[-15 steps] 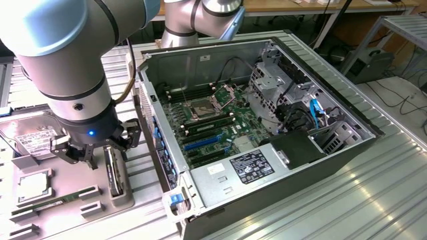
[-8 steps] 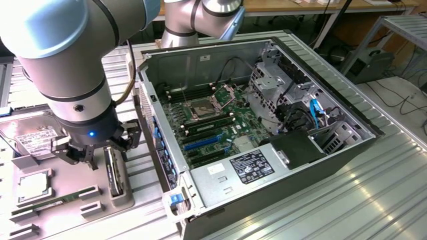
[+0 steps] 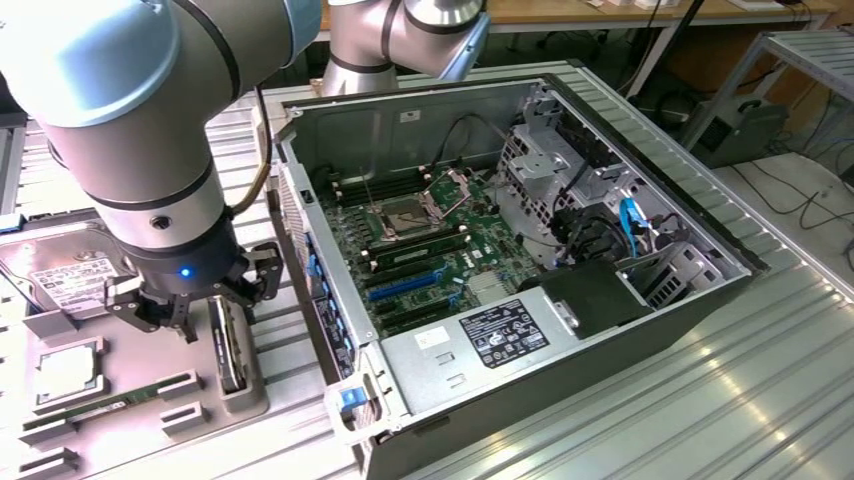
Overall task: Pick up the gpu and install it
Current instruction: 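Pick up the gpu and move the gpu toward the slot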
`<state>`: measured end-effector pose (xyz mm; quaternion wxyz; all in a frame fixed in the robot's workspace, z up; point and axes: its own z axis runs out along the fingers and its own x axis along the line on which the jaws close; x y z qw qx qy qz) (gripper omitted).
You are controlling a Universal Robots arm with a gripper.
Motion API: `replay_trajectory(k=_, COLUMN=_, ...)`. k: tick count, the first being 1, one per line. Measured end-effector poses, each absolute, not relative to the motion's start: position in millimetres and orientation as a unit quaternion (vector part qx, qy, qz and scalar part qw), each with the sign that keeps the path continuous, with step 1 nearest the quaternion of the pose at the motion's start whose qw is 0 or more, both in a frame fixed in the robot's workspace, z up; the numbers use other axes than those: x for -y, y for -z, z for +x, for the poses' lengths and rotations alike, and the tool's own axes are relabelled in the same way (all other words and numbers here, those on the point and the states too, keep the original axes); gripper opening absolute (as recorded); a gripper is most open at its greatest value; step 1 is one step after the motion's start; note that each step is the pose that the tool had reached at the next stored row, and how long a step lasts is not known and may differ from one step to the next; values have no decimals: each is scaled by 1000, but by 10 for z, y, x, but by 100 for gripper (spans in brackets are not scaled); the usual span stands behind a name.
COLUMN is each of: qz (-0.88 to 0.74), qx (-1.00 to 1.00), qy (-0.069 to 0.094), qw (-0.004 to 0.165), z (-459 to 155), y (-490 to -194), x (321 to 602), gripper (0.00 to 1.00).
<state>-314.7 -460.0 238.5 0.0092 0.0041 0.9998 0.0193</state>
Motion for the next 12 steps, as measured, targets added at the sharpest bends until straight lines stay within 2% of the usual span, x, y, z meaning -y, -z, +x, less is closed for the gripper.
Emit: replay_trajectory(k=12, qz=4, qx=-1000, qy=-19, qw=9, z=-3147, y=-2317, x=4610, gripper=61)
